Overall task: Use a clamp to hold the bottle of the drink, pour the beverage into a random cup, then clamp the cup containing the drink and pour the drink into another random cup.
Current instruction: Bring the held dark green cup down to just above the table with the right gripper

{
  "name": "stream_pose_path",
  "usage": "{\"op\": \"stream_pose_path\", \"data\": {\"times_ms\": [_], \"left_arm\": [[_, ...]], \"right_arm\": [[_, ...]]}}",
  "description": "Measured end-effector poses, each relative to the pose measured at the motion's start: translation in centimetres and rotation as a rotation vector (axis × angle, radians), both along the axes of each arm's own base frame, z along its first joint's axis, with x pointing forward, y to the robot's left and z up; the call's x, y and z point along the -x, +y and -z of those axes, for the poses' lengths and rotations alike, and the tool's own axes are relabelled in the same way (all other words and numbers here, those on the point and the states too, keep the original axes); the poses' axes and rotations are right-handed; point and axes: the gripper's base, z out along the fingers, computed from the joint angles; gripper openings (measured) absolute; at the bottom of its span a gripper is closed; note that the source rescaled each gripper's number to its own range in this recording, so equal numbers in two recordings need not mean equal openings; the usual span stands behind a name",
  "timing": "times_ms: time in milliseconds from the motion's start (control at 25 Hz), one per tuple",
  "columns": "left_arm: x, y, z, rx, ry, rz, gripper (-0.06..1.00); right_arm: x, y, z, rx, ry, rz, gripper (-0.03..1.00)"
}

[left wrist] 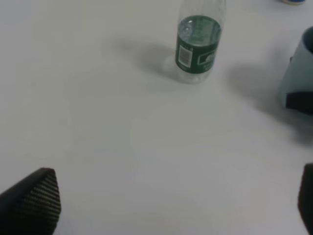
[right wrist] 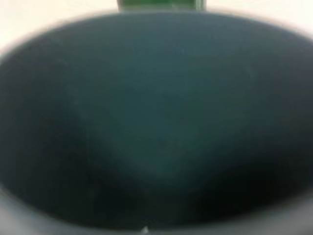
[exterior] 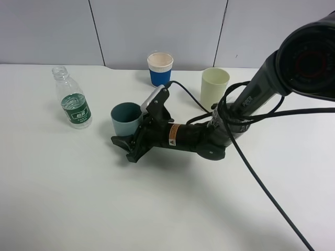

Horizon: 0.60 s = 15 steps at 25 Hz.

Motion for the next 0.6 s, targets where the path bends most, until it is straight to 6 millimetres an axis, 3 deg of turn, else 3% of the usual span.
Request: {"op": "stream_pose_path", "data": {"times_ms": [120, 240, 600], "left_arm": [[0.0, 0.0, 0.0, 0.0, 0.0, 0.0, 0.96], [0.0, 0.0, 0.0, 0.0, 0.0, 0.0, 0.96], [0.0, 0.0, 0.0, 0.0, 0.0, 0.0, 0.96]], "right_arm": [[0.1, -0.1, 0.2, 0.003, 0.005, 0.003, 0.38], [0.0, -0.1, -0.3, -0.002, -0.001, 0.004, 0.46], [-0.4, 0.2, -5.5, 0.03, -0.055, -0.008, 0.47]]}}
